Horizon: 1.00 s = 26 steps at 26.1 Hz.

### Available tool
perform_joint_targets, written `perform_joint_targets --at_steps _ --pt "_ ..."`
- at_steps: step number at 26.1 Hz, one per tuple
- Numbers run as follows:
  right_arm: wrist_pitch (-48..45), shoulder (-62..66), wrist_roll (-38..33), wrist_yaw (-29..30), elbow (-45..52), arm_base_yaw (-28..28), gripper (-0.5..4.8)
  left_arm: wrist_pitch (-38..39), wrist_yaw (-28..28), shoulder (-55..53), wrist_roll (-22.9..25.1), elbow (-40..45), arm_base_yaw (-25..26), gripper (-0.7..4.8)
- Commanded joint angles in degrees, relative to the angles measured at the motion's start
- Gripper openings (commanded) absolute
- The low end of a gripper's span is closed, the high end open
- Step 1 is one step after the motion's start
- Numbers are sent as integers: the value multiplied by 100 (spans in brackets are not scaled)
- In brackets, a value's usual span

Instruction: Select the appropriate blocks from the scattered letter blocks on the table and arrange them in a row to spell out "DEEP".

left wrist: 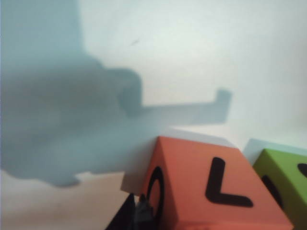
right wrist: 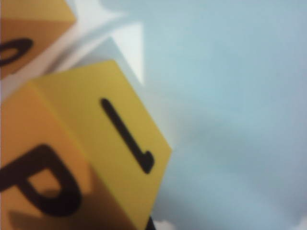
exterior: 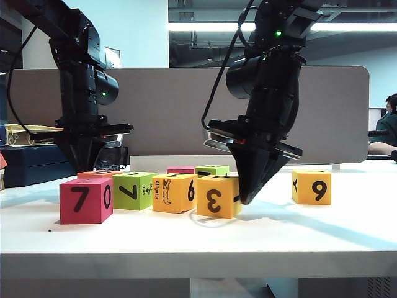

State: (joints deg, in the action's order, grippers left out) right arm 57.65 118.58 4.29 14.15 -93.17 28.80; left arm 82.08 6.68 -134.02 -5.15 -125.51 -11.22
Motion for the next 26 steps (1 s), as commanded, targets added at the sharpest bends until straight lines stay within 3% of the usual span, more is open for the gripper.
perform_joint_targets --at_steps 1,20,26 --pt "-96 -31 -4 39 -20 85 -1 28 111 35 50 -17 -96 -4" --pt "-299 -31 2 -52 -20 151 -1 20 234 35 168 -17 -570 -4" --pt "-402 -31 4 -105 -24 146 -1 22 260 35 -66 -17 -627 -4"
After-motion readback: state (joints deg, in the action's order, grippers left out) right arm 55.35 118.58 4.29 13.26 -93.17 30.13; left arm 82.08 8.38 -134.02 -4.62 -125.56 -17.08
